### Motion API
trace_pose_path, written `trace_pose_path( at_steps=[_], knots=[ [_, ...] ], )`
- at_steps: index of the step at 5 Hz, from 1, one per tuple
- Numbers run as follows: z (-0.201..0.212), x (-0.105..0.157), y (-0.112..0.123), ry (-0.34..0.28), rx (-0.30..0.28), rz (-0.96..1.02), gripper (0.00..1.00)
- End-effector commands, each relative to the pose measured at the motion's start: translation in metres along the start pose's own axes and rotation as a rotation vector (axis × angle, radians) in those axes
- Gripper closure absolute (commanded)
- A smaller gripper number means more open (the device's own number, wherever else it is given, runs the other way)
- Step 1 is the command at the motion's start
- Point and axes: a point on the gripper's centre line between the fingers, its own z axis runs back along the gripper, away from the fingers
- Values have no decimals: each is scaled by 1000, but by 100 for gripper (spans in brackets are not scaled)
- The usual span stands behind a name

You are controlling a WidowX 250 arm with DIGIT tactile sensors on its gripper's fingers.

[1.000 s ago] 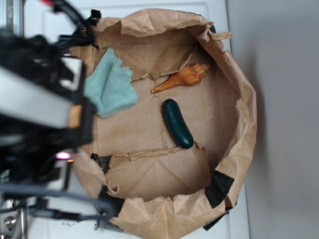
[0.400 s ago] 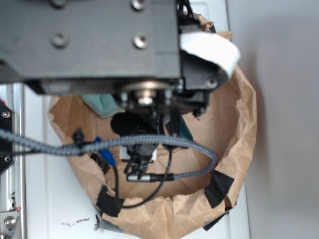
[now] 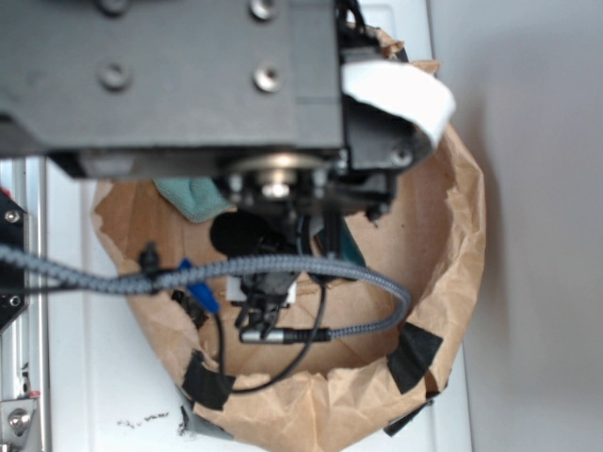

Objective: Grab the blue cloth.

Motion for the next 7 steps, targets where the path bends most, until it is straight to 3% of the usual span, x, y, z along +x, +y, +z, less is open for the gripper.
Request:
trace_pose_path(
  at_steps=[1, 3, 5, 6, 7],
  knots=[
    [-48, 6, 46, -44, 18, 24, 0],
    [-92, -8, 63, 6, 42, -24, 0],
    [-136, -57, 69, -50, 98, -102, 0],
    [-153, -58, 65, -63, 144, -89, 0],
    [-153, -50, 60, -67, 136, -52, 100]
  ],
)
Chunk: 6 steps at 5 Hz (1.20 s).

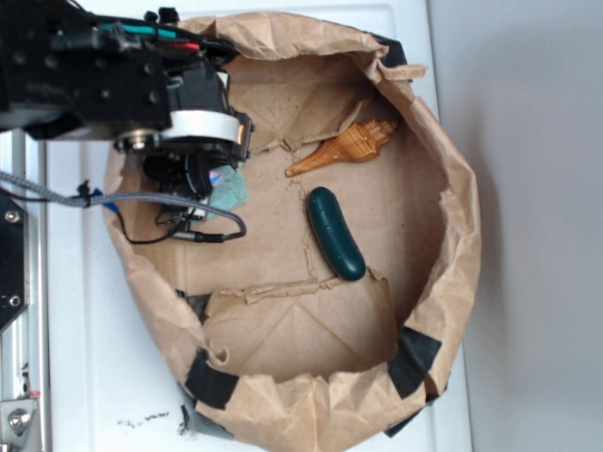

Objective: Grab the blue cloth.

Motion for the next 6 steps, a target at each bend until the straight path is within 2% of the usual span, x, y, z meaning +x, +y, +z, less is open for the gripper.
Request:
trace_pose_path(
  at_steps=[1, 3, 4, 6],
  knots=[
    [11, 14, -3, 25, -30, 67, 100],
    [84, 21, -12, 52, -127, 122, 100],
    [114, 21, -14, 41, -169, 138, 100],
    [132, 30, -17, 52, -206, 149, 100]
  ],
)
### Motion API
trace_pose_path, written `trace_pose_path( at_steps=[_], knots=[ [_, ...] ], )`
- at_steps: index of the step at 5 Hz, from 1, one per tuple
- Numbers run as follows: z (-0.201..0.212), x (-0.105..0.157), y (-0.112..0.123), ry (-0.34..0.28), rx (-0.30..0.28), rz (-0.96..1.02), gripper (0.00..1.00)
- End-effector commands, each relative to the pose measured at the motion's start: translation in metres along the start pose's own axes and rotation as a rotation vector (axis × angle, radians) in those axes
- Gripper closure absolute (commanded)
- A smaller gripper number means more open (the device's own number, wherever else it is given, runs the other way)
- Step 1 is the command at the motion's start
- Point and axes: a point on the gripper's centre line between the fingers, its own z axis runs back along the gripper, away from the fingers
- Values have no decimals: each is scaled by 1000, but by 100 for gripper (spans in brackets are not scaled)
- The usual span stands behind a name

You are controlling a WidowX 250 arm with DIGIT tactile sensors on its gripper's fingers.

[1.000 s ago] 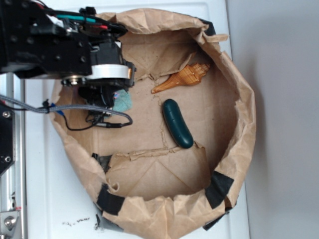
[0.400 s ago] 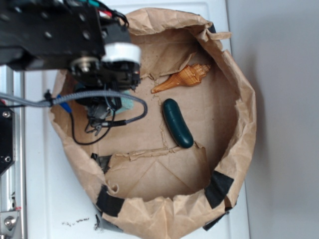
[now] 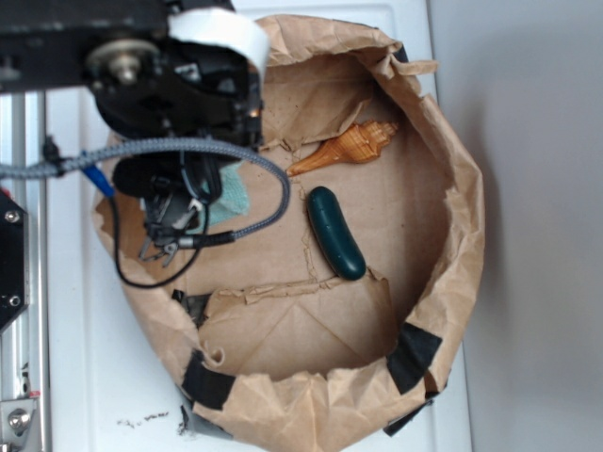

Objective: Grab the blue cloth.

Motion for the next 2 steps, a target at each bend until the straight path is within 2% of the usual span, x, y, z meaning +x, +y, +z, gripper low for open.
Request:
trace_pose_path(
  at_steps=[1, 2],
  knots=[
    [19, 10, -6, -52, -23, 18, 100],
    [18, 7, -10, -92, 8, 39, 100]
  ],
)
